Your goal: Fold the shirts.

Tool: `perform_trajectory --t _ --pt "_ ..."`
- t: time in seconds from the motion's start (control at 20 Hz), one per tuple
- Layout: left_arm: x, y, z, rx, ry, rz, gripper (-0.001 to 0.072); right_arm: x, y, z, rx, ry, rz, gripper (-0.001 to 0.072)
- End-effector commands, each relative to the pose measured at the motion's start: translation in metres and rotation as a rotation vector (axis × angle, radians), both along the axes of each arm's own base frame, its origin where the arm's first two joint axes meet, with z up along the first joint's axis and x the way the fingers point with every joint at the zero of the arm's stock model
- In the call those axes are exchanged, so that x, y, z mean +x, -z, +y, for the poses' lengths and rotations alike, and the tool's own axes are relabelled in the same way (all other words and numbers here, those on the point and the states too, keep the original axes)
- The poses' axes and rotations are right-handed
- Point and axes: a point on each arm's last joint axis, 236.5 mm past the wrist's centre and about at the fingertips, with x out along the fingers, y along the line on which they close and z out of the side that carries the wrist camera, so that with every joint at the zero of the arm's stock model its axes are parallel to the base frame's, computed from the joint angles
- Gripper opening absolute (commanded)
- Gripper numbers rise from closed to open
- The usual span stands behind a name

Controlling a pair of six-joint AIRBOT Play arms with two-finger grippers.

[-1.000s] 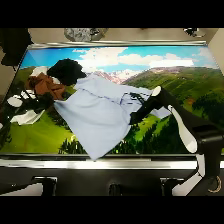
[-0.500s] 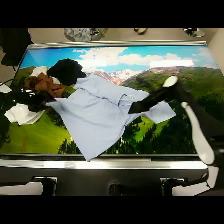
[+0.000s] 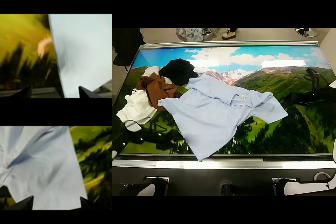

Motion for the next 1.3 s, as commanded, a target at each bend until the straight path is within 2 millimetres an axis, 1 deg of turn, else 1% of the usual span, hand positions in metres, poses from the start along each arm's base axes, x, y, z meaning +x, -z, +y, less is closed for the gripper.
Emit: perform_trajectory --t 0.0,0.1,0.15,0.25,0.3,0.35,0.45,0.5,0.55,0.6,0.65,0.7,0.75,0.85,0.95,1.0,1.1,1.15,1.2,1.25 --pt "-0.040 0.021 -0.036 -0.042 -0.005 0.067 0.0637 0.012 0.017 -0.029 -0.038 0.080 -0.020 0.0700" --pt "-0.051 0.026 -0.051 -0.044 0.030 0.092 0.0636 0.012 0.030 -0.025 -0.014 0.059 -0.002 0.0699" --pt "-0.056 0.024 -0.061 -0.062 0.052 0.095 0.0637 0.012 0.036 -0.021 0.002 0.042 0.005 0.0699" --pt "-0.063 0.021 -0.078 -0.083 0.072 0.107 0.0636 0.012 0.042 -0.016 0.025 0.028 0.011 0.0699" --pt "-0.066 0.023 -0.082 -0.075 0.071 0.119 0.0633 0.013 0.045 -0.015 0.036 0.030 0.014 0.0699" --pt "-0.071 0.025 -0.087 -0.067 0.076 0.136 0.0582 0.013 0.047 -0.014 0.044 0.031 0.018 0.0700" --pt "-0.075 0.032 -0.096 -0.048 0.073 0.154 0.0583 0.014 0.050 -0.014 0.048 0.036 0.020 0.0700" --pt "-0.073 0.035 -0.102 -0.048 0.063 0.144 0.0577 0.014 0.051 -0.014 0.047 0.036 0.021 0.0700" --pt "-0.068 0.038 -0.108 -0.049 0.038 0.131 0.0486 0.015 0.051 -0.015 0.045 0.038 0.019 0.0699" --pt "-0.062 0.041 -0.113 -0.048 0.015 0.110 0.0436 0.016 0.051 -0.016 0.041 0.043 0.012 0.0699" --pt "-0.056 0.044 -0.117 -0.042 -0.015 0.089 0.0355 0.017 0.051 -0.017 0.039 0.044 0.010 0.0698" --pt "-0.049 0.045 -0.119 -0.037 -0.028 0.061 0.0166 0.019 0.051 -0.018 0.033 0.050 0.003 0.0698" --pt "-0.045 0.045 -0.119 -0.035 -0.034 0.041 0.0027 0.022 0.051 -0.021 0.026 0.058 -0.009 0.0698" --pt "-0.043 0.043 -0.120 -0.038 -0.034 0.031 0.0030 0.030 0.053 -0.031 -0.011 0.084 -0.037 0.0698" --pt "-0.043 0.041 -0.120 -0.043 -0.019 0.019 0.0030 0.032 0.065 -0.034 0.007 0.130 -0.014 0.0685" --pt "-0.042 0.039 -0.121 -0.046 -0.019 0.012 0.0030 0.030 0.073 -0.030 0.038 0.141 0.014 0.0682" --pt "-0.040 0.033 -0.122 -0.055 -0.019 -0.008 0.0030 0.026 0.088 -0.005 0.167 0.133 0.065 0.0681" --pt "-0.039 0.032 -0.122 -0.057 -0.019 -0.013 0.0030 0.027 0.089 0.008 0.227 0.114 0.068 0.0681" --pt "-0.039 0.032 -0.122 -0.058 -0.018 -0.014 0.0030 0.027 0.091 0.015 0.267 0.109 0.072 0.0681" --pt "-0.039 0.032 -0.122 -0.058 -0.019 -0.014 0.0030 0.026 0.094 0.017 0.279 0.113 0.086 0.0682"
